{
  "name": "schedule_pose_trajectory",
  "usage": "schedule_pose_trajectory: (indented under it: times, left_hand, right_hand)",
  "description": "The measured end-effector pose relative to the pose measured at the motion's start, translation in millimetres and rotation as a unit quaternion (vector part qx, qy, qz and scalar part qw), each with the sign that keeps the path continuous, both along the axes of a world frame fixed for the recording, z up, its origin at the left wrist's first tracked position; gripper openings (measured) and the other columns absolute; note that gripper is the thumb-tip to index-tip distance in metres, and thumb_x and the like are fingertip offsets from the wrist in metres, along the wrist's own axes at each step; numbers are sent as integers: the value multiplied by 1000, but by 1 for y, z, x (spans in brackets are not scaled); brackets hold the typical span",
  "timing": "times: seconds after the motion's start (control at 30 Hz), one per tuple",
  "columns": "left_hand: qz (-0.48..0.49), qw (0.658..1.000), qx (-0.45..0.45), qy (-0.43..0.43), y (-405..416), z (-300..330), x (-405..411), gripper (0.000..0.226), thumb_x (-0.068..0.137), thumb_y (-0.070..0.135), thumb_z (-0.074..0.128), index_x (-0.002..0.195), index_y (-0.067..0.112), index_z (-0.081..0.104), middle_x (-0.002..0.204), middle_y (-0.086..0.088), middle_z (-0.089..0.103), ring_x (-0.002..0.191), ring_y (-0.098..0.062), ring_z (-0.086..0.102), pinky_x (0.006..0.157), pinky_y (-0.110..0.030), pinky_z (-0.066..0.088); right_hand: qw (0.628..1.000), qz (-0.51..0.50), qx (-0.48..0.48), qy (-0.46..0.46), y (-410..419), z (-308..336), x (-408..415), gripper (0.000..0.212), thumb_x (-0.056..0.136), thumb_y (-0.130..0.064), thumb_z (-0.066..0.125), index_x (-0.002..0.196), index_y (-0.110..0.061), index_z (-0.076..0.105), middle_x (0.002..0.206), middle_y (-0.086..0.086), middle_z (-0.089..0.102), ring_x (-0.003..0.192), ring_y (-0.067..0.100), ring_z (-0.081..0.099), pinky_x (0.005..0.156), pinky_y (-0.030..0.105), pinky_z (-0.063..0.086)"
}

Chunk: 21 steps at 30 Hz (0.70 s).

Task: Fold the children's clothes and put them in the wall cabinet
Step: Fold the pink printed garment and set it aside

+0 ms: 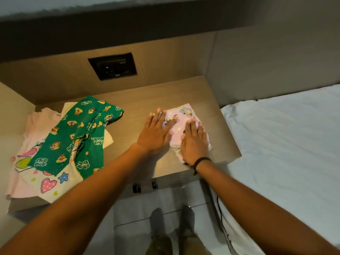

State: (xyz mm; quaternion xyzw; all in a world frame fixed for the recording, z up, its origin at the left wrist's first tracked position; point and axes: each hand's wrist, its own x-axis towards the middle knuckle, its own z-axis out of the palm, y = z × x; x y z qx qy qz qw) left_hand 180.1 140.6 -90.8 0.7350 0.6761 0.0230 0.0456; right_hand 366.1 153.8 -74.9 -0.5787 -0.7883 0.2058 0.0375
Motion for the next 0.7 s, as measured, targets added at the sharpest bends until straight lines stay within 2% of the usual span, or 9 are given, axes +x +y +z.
schedule_pose_trajectory:
  times: [0.07,0.1,0.23,0.3,0.43,0.5,0.57,0.63,0.7]
  left_hand:
    - [-4,1000,-17,-2,-3,10,-16,65,111,51,18,169,28,0,177,-10,-8,161,-29,-20,130,-48,-13]
    - [14,1000,-20,-20,-8,13,-16,67,111,52,19,169,26,-1,177,-10,-8,161,-29,-18,130,-46,-13]
    - [91,988,-63,-104,-28,4,12,71,110,58,16,169,24,-6,177,-8,-11,162,-29,-15,130,-45,-11]
    - [98,990,-51,-90,-32,-3,16,72,109,58,14,169,22,-3,177,-9,-8,163,-31,-10,132,-48,-5]
    - [99,990,-23,-95,-31,-8,12,72,108,57,15,170,20,6,178,-8,2,164,-30,-2,133,-49,0]
    - [73,987,-9,-140,-41,-1,10,71,110,58,22,170,21,11,178,-5,7,164,-26,-1,133,-47,1]
    - [-4,988,12,-153,-63,3,3,72,109,63,30,168,23,21,176,-2,18,164,-22,7,133,-47,8]
    - [-82,990,9,-118,-90,4,-3,80,103,75,34,165,25,32,172,-2,30,162,-22,19,131,-50,19]
    - [-111,991,1,-76,-112,0,-4,88,97,84,37,163,26,36,172,-1,32,161,-23,23,130,-49,22]
  right_hand:
    - [997,-5,-73,12,-25,6,-12,68,108,-29,32,164,-8,-2,171,16,-13,156,40,-15,127,50,-5]
    - [997,3,-76,16,-25,12,-13,67,109,-31,31,164,-9,0,171,17,-12,156,41,-15,127,50,-5]
    - [995,88,45,13,10,15,-1,62,111,-35,27,165,-11,5,172,13,-4,158,31,-12,127,45,-6]
    - [988,147,45,-21,20,3,7,63,111,-42,23,165,-15,3,173,8,-3,158,26,-11,129,46,-1]
    - [986,156,46,-26,22,-10,11,65,110,-48,20,165,-19,5,173,3,3,159,21,-7,129,46,3]
    - [986,161,51,-4,18,-2,18,68,108,-55,21,165,-21,8,173,4,4,159,22,-5,129,46,3]
    - [980,184,66,40,4,3,38,74,104,-64,26,164,-22,20,171,5,18,159,24,9,128,46,11]
    - [967,243,56,53,-18,3,63,82,97,-75,35,161,-24,30,167,5,29,156,26,23,125,50,21]
    - [953,297,53,31,-35,-7,82,83,96,-71,46,162,-23,29,169,4,26,155,26,24,124,49,22]
